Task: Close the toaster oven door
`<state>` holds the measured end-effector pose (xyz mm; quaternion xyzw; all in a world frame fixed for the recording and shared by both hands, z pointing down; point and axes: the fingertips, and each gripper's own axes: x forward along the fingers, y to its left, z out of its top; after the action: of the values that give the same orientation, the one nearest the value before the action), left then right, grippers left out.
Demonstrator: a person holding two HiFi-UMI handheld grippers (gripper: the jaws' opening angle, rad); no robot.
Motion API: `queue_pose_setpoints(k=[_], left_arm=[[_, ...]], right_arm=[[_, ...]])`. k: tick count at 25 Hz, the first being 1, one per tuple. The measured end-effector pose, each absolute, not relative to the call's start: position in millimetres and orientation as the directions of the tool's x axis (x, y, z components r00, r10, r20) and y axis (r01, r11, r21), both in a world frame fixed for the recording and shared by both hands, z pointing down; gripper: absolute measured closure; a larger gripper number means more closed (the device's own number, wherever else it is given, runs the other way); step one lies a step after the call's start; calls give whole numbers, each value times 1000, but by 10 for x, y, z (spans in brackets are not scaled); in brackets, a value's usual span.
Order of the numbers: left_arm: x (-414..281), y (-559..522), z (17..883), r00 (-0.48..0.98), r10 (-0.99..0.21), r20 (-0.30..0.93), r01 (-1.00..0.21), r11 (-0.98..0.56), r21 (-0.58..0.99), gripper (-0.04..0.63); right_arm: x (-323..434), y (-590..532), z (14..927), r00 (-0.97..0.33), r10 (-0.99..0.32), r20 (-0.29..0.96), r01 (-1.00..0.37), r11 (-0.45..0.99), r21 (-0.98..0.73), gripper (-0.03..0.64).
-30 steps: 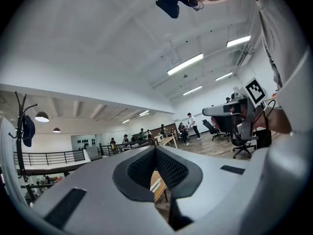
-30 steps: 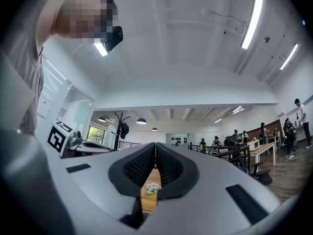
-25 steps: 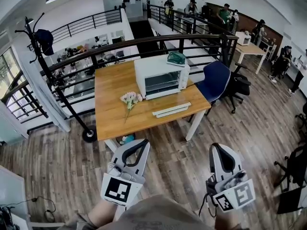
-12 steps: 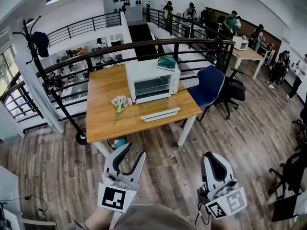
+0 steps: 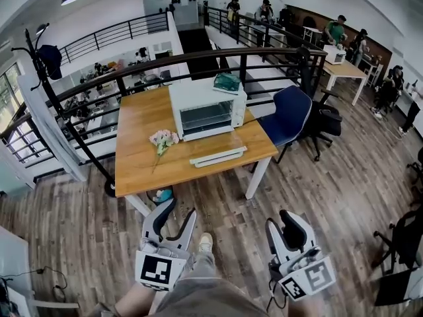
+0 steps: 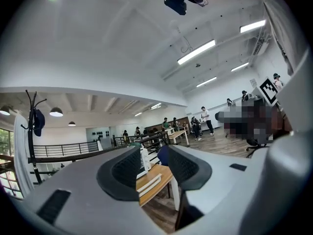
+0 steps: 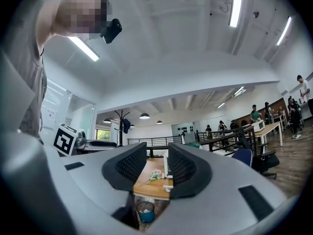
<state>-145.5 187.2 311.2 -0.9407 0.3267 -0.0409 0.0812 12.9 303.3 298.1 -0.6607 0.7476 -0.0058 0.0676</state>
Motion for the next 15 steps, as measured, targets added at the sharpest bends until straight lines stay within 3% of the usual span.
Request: queue_pose_setpoints(k=[8,15], left_arm=[[-1029,1211,3365,807,-587,62,-569,-802,-184,416],[-912,261,3855,770,-606,198,-586,-796,-153,416]], right_arm=[[467,2357,3197,-92,-995,-30,-990,95,-106,480],[775,1449,3411,-100,-994,49,-989,94,-112,480]])
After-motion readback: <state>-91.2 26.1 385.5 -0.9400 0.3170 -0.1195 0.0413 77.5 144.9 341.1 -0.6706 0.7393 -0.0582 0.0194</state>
